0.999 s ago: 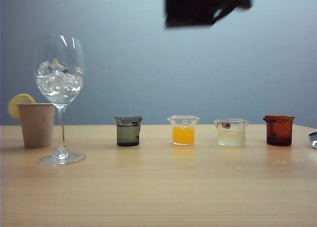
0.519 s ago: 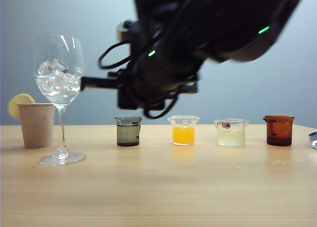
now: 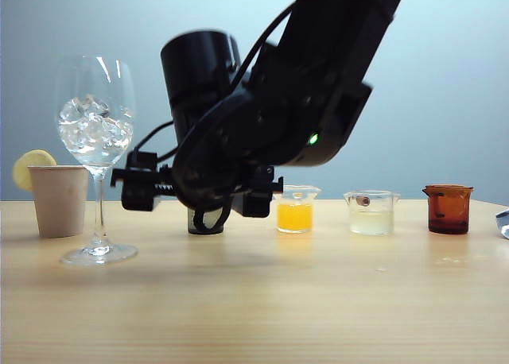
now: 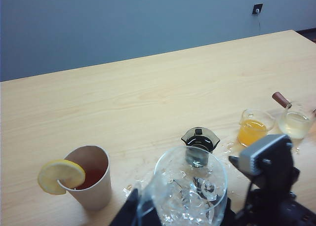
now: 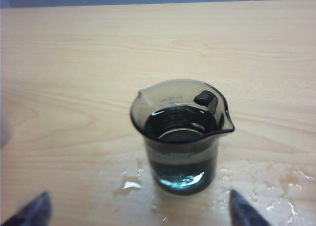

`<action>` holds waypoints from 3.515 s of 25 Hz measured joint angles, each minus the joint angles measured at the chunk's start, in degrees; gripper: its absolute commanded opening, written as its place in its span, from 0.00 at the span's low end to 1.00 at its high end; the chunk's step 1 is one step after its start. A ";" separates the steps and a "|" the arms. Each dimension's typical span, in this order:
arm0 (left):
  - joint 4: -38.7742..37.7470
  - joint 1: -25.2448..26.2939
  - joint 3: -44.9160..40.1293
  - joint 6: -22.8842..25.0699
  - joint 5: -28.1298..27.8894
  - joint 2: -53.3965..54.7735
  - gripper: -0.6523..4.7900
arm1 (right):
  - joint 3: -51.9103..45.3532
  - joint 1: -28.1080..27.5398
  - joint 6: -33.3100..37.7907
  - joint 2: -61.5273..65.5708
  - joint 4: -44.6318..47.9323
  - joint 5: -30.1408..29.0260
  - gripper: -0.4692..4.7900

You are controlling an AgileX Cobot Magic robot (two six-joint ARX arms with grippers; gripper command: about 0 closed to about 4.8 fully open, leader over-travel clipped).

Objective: Pick up the first measuring cup from the left, pour the coconut rum inside into the goblet, and finally put the measuring cup back in its original place.

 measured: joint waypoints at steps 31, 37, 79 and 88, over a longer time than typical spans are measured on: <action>0.00 0.02 0.00 0.00 0.00 0.00 0.11 | 15.30 -6.49 2.75 11.74 -5.97 -1.73 0.53; -0.02 0.02 0.00 0.00 0.00 0.00 0.11 | 15.41 -6.93 2.54 11.69 -5.46 -3.32 0.47; -0.02 0.02 0.00 0.00 0.00 0.00 0.11 | 1.60 -9.01 -10.27 -24.94 -21.70 -35.54 0.47; 0.00 0.02 0.00 0.00 0.00 0.00 0.11 | 1.77 -9.03 -11.21 -29.09 -25.59 -42.36 0.47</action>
